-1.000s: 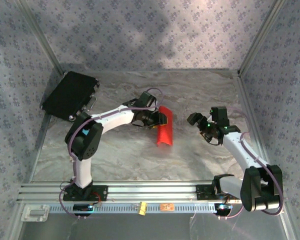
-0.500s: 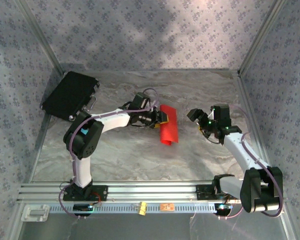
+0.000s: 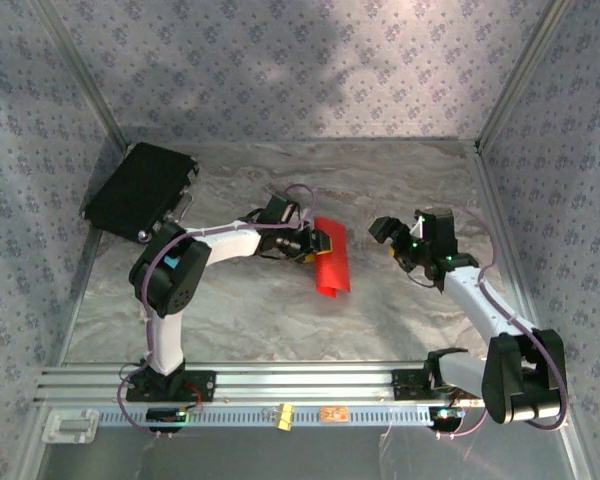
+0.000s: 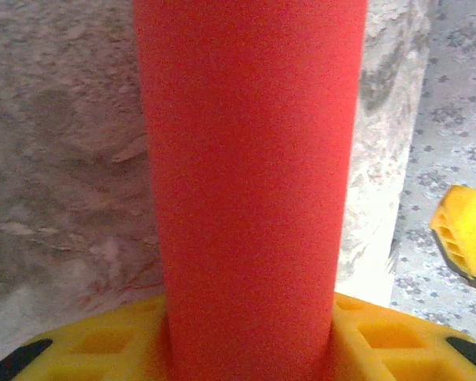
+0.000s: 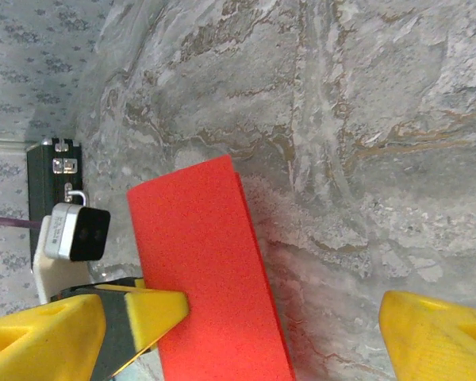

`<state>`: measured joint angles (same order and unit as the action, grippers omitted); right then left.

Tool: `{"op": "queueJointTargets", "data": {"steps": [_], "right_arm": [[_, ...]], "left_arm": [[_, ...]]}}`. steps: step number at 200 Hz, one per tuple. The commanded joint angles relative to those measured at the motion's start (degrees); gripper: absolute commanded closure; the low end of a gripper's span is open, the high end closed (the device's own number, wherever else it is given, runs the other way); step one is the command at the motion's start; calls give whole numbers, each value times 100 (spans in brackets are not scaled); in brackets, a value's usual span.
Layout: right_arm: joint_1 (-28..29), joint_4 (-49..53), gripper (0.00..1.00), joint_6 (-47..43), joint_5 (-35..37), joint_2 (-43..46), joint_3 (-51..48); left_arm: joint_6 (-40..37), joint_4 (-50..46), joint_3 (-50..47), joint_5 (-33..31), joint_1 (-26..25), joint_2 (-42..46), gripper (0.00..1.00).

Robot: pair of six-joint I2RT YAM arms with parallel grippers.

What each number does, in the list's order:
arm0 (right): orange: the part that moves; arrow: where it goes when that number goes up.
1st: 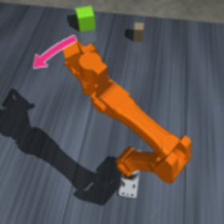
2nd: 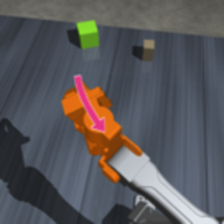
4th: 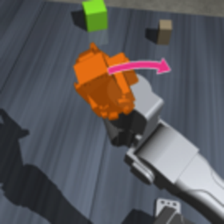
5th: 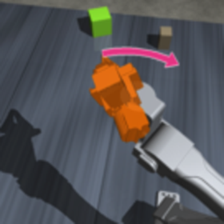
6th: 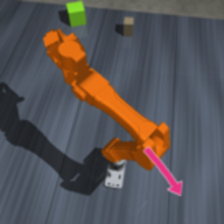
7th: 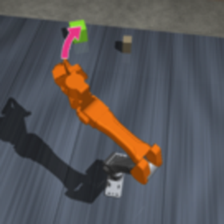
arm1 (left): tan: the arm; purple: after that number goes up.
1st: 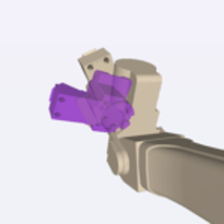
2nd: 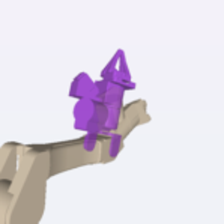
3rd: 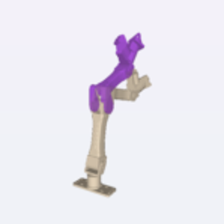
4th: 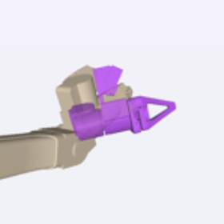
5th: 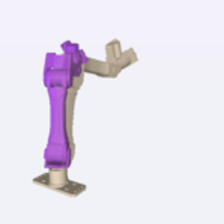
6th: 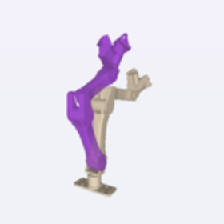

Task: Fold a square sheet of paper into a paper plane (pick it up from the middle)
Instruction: First fold the square sheet of paper in half at the center of the table.

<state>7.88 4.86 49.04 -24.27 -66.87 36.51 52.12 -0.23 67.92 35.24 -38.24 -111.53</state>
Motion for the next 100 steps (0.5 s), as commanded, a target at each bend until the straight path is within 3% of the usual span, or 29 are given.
{"op": "queueJointTargets", "data": {"steps": [1,100], "right_arm": [[89,-119,9,-117,-55,-74,-4],[661,-63,8,-673,168,-210,277]], "left_arm": [[-219,-213,-20,-192,-14,-130,54],[-695,-1109,164,-975,-166,-155,48]]}}
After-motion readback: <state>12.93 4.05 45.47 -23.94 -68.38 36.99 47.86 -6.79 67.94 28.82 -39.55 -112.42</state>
